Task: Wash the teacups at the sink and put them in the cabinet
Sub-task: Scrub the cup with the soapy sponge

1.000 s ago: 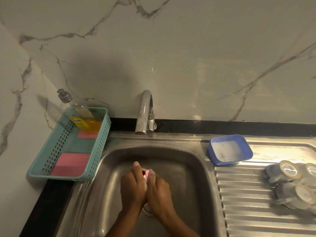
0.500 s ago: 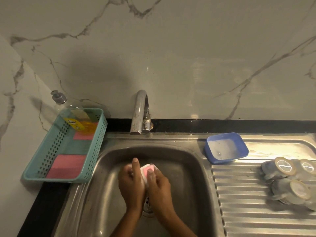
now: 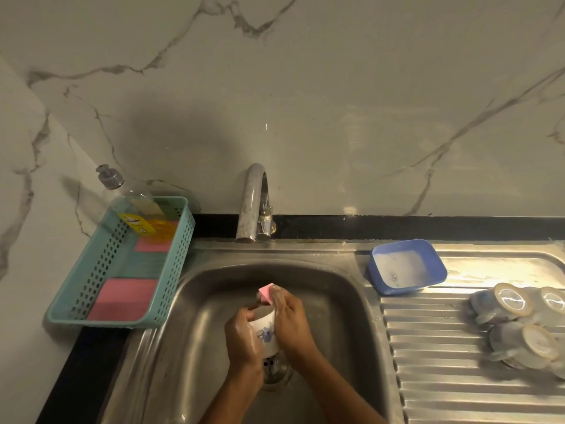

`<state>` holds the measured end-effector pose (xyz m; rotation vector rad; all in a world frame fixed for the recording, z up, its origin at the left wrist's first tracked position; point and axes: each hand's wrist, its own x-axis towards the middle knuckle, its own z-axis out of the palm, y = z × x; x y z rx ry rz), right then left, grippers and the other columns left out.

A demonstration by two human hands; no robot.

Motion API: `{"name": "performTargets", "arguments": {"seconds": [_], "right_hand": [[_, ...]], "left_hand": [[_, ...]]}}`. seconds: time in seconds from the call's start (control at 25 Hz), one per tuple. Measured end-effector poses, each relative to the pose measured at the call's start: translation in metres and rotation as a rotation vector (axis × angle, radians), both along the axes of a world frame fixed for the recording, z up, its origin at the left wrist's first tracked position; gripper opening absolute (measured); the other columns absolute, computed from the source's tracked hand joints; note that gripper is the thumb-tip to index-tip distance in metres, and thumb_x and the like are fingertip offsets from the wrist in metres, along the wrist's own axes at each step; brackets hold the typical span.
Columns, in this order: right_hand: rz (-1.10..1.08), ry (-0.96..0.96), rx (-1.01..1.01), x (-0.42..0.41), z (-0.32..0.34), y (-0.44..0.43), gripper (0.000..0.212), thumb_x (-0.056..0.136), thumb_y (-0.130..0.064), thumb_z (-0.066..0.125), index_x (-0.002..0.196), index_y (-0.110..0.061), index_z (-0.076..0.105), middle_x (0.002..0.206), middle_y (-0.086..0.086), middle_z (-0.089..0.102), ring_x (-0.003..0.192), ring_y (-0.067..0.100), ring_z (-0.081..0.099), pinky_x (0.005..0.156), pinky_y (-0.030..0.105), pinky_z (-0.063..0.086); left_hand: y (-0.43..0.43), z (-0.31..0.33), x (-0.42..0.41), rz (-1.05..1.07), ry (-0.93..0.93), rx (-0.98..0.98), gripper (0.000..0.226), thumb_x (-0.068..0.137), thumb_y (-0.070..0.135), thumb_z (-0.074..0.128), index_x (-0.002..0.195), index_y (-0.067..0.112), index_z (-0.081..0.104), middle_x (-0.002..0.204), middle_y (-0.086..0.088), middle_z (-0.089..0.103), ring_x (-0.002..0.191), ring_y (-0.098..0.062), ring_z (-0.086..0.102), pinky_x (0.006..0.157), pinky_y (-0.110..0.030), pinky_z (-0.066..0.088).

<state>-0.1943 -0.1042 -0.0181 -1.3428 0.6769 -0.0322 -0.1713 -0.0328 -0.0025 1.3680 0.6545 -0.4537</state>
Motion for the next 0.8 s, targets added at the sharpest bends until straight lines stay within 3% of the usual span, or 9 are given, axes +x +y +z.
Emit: {"name": "performTargets", "arguments": {"seconds": [0.08,0.24,0.36,0.44,0.48,0.6,0.64,0.72,0.8], "right_hand": [[-0.077,-0.002,-0.094,0.0,-0.002,-0.003,0.047,0.102,-0.045,0.046,0.083,-0.006,0.061,0.068,0.011,0.066,0.063,0.02,0.067,0.057,0.031,0.051],[-0.207,-0.125,-0.295,-0.017,-0.002,0.005,0.041,0.1,-0.041,0.054,0.073,-0.01,0.058,0.062,0.005,0.064,0.057,0.008,0.063,0.052,0.027,0.05],[-0.173,-0.056,-0.424,-0.017,-0.006,0.007,0.048,0.102,-0.044,0.049,0.064,-0.017,0.056,0.057,0.002,0.064,0.052,0.01,0.064,0.051,0.037,0.053],[-0.275,0.06,-0.307,-0.011,-0.003,0.009,0.049,0.105,-0.039,0.048,0.062,-0.016,0.057,0.056,0.002,0.064,0.052,0.01,0.064,0.051,0.037,0.052],[-0.356,0.127,-0.116,-0.009,0.001,0.01,0.043,0.104,-0.034,0.05,0.068,-0.013,0.061,0.061,0.002,0.067,0.057,0.013,0.066,0.053,0.035,0.053],[-0.412,0.235,0.531,-0.013,0.013,0.006,0.034,0.1,-0.032,0.053,0.088,-0.003,0.066,0.075,0.015,0.07,0.068,0.028,0.069,0.063,0.036,0.056],[-0.411,0.21,0.585,-0.017,0.014,0.005,0.037,0.099,-0.037,0.054,0.092,-0.003,0.067,0.079,0.017,0.071,0.071,0.031,0.071,0.069,0.04,0.058],[-0.337,0.108,0.407,-0.026,0.009,0.011,0.039,0.096,-0.049,0.055,0.098,-0.013,0.071,0.094,0.019,0.075,0.088,0.034,0.074,0.084,0.049,0.06],[-0.172,-0.023,0.169,-0.037,0.006,0.032,0.028,0.103,-0.046,0.048,0.112,-0.031,0.071,0.108,0.008,0.076,0.103,0.021,0.072,0.094,0.041,0.057]], "left_hand": [[0.001,0.004,0.0,-0.043,-0.031,-0.004,0.034,0.093,0.015,0.044,0.077,0.001,0.07,0.072,-0.022,0.071,0.061,-0.032,0.068,0.066,-0.036,0.051],[-0.002,0.008,0.011,0.066,0.033,0.006,0.044,0.103,0.038,0.038,0.082,0.006,0.061,0.082,-0.023,0.07,0.074,-0.036,0.069,0.076,-0.045,0.055],[-0.007,0.004,-0.001,0.096,0.036,0.179,0.052,0.102,0.05,0.032,0.086,0.011,0.061,0.092,-0.021,0.069,0.081,-0.035,0.069,0.086,-0.051,0.056],[-0.01,0.001,-0.013,-0.027,-0.09,0.338,0.061,0.093,0.062,0.034,0.094,0.01,0.066,0.094,-0.015,0.07,0.087,-0.033,0.067,0.088,-0.051,0.053],[-0.01,0.001,-0.015,-0.06,-0.114,0.37,0.061,0.087,0.065,0.04,0.092,0.011,0.068,0.091,-0.011,0.071,0.087,-0.031,0.067,0.086,-0.05,0.054],[0.004,-0.017,0.001,0.026,0.022,0.163,0.055,0.063,0.063,0.059,0.08,0.011,0.067,0.081,-0.01,0.071,0.079,-0.031,0.069,0.081,-0.054,0.057],[0.007,-0.019,0.004,0.06,0.096,0.09,0.055,0.061,0.058,0.062,0.085,0.009,0.067,0.084,-0.014,0.069,0.08,-0.033,0.068,0.079,-0.052,0.055],[0.007,-0.009,0.004,0.071,0.128,-0.042,0.051,0.072,0.048,0.061,0.096,0.004,0.071,0.087,-0.021,0.07,0.081,-0.038,0.068,0.077,-0.049,0.054],[0.005,-0.007,0.003,0.089,0.096,-0.014,0.039,0.09,0.033,0.052,0.091,-0.001,0.072,0.08,-0.022,0.071,0.074,-0.037,0.067,0.071,-0.04,0.053]]}}
